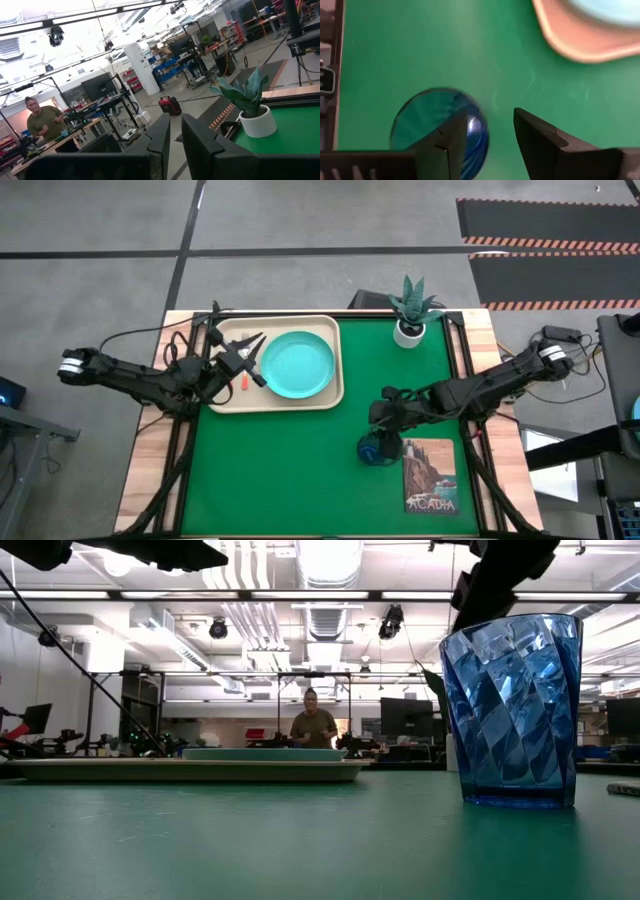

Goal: Pick and place plate/cup/fork/spoon on tray
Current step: Put the blue cup on the white tray to the top left of the blue plate

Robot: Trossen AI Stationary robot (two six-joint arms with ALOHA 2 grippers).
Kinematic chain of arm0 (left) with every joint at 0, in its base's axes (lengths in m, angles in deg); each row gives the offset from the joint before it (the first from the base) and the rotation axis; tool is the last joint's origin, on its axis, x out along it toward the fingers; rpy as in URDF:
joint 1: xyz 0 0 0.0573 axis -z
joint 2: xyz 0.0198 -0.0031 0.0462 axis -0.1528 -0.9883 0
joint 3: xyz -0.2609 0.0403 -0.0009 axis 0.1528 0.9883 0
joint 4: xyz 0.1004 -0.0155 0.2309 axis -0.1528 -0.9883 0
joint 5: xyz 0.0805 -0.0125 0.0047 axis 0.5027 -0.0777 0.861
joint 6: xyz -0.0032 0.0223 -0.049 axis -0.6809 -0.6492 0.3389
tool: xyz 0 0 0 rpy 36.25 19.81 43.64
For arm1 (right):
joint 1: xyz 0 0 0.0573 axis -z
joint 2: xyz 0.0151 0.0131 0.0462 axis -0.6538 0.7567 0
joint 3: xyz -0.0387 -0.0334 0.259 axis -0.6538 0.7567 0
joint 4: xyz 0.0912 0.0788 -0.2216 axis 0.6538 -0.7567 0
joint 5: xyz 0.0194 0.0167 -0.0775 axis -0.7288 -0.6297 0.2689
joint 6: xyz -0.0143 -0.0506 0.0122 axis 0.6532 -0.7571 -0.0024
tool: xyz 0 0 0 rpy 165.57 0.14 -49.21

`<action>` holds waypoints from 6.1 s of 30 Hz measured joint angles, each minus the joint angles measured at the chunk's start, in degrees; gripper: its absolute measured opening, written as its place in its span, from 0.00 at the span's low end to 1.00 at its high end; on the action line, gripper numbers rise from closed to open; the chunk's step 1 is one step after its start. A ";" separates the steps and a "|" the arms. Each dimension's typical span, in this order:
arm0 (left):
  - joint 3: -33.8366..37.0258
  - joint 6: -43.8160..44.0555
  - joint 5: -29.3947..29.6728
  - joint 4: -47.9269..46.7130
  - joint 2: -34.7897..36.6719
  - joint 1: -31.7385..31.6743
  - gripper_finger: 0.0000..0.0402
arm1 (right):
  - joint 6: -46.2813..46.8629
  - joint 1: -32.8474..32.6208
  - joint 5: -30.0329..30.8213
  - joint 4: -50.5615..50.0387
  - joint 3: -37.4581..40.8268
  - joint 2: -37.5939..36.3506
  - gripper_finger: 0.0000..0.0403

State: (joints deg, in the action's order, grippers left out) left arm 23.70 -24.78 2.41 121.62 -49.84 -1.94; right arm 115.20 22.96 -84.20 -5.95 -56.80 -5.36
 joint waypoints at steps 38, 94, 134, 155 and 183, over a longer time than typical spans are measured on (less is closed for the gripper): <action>0.00 -0.02 -0.04 -0.02 0.00 0.00 0.08 | -2.56 -0.22 -3.20 -10.51 -9.56 12.85 0.03; -24.02 13.26 -20.17 4.18 -40.20 13.06 0.00 | -17.05 2.31 -0.83 -5.28 -2.37 0.20 0.37; -55.36 40.34 -35.66 -44.88 -63.85 14.01 0.39 | -30.74 -1.03 5.89 23.87 21.48 -33.15 0.37; -52.13 48.96 -39.93 -45.79 -64.56 11.85 0.17 | -30.05 -1.01 5.89 23.00 21.55 -32.92 0.37; -52.05 42.12 -34.51 -84.26 -37.32 -1.52 0.01 | -29.91 -1.01 5.94 23.35 21.55 -32.25 0.37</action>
State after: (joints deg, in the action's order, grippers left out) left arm -28.36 17.34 -32.09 37.36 -87.16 -3.46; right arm 85.30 21.95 -78.26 17.40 -35.26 -37.61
